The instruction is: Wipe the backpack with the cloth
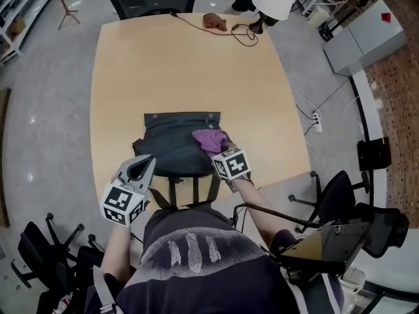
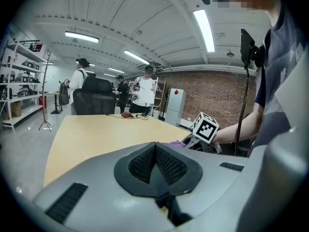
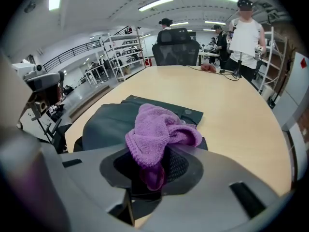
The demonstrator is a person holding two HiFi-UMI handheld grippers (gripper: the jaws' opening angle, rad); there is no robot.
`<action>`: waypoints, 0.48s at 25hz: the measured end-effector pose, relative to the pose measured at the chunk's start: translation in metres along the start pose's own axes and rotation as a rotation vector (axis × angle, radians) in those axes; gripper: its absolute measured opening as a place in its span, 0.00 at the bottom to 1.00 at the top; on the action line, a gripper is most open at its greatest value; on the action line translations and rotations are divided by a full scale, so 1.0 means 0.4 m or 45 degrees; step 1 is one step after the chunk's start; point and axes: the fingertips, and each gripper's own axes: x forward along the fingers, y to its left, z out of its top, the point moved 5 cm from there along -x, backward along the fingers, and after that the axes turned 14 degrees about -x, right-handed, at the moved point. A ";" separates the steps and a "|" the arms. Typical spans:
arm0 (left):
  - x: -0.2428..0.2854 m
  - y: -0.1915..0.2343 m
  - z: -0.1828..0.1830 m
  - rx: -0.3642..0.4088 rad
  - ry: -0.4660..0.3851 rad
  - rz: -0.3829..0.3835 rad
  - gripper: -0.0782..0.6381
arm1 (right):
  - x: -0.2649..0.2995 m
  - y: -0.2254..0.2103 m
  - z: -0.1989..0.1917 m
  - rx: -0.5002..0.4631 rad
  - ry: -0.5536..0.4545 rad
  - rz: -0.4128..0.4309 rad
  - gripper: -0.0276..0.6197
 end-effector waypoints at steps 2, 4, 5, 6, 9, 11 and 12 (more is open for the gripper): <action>-0.009 -0.008 0.008 0.013 -0.008 -0.005 0.12 | -0.007 0.032 0.004 -0.041 0.024 0.014 0.20; -0.004 -0.015 0.026 0.036 -0.031 -0.015 0.12 | -0.020 0.033 0.011 -0.083 0.044 0.002 0.20; 0.000 -0.014 0.036 0.044 -0.041 -0.021 0.12 | -0.024 0.033 0.021 -0.080 0.044 0.012 0.20; 0.001 -0.007 0.040 0.041 -0.047 -0.024 0.12 | -0.021 0.044 0.033 -0.061 0.038 0.042 0.20; -0.012 0.039 0.026 -0.002 -0.049 -0.008 0.12 | 0.023 0.122 0.065 -0.082 0.051 0.139 0.20; -0.024 0.061 0.017 -0.024 -0.047 0.009 0.12 | 0.047 0.167 0.086 -0.152 0.067 0.183 0.20; -0.029 0.068 0.014 -0.031 -0.046 0.016 0.12 | 0.054 0.182 0.095 -0.160 0.066 0.217 0.20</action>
